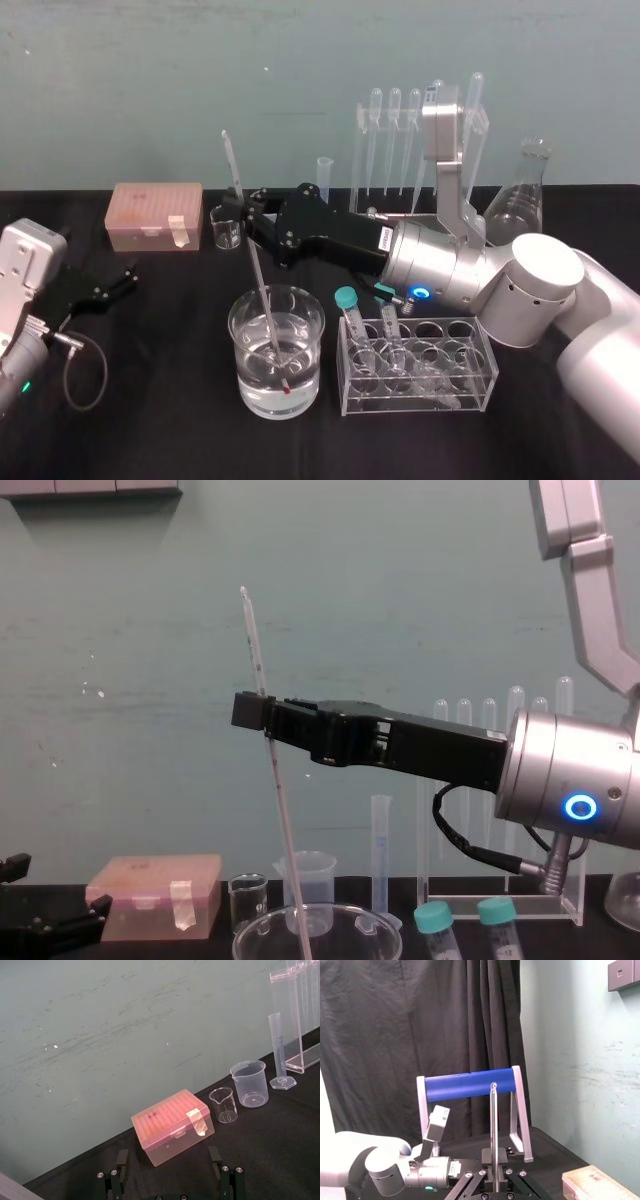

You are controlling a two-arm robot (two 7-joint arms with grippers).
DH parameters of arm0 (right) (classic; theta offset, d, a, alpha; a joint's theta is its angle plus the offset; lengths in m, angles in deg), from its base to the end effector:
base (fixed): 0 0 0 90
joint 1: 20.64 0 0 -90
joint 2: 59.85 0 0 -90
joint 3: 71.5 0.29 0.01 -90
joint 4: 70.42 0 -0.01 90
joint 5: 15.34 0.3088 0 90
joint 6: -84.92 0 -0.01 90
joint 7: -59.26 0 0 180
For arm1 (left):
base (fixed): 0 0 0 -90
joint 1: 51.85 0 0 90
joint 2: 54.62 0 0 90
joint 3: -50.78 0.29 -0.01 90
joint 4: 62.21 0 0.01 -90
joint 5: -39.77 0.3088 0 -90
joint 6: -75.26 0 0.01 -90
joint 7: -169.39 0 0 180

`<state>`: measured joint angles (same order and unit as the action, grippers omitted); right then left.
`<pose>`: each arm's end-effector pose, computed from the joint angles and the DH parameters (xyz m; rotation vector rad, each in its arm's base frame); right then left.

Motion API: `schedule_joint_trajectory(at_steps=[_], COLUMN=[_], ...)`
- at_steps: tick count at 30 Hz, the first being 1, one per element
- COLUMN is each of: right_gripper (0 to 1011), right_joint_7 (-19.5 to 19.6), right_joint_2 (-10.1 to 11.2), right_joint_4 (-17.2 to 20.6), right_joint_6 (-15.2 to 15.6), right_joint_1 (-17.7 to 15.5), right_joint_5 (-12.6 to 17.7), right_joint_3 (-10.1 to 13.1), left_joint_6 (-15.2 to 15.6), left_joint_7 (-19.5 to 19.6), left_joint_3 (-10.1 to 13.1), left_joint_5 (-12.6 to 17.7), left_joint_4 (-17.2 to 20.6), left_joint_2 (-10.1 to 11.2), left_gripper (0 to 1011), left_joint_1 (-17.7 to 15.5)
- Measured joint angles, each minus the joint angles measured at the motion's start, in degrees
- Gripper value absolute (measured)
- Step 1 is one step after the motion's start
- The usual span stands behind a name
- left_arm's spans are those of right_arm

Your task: Hold the thermometer with one hand and immerse one end into the beaker, then reinsert it into the test tube rack.

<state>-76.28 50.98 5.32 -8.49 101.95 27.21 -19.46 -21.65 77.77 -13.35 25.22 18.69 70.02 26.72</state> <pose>0.4380 0.0474 -0.2212 0.1706 0.0027 -0.2875 0.3581 0.0826 -0.3023 0.3044 -0.2849 1.2478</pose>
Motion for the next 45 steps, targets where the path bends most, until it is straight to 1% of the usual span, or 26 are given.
schedule_joint_trajectory(at_steps=[7, 24, 45], right_gripper=[56, 56, 56], right_joint_7=[-0.49, -1.36, -1.49], right_joint_2=[-0.29, -0.49, -0.09], right_joint_4=[-0.11, -1.09, -0.31], right_joint_6=[-0.03, -0.09, 0.25], right_joint_1=[-0.11, 0.22, -0.33], right_joint_5=[0.09, -0.26, -0.31], right_joint_3=[0.46, 0.5, 0.42], left_joint_6=[0.0, 0.0, 0.0], left_joint_7=[0.0, 0.0, 0.0], left_joint_3=[0.0, 0.0, 0.0], left_joint_5=[0.0, 0.0, 0.0], left_joint_4=[0.0, 0.0, 0.0], left_joint_2=[0.0, 0.0, 0.0], left_gripper=[1008, 1008, 1008], left_joint_1=[0.0, 0.0, 0.0])
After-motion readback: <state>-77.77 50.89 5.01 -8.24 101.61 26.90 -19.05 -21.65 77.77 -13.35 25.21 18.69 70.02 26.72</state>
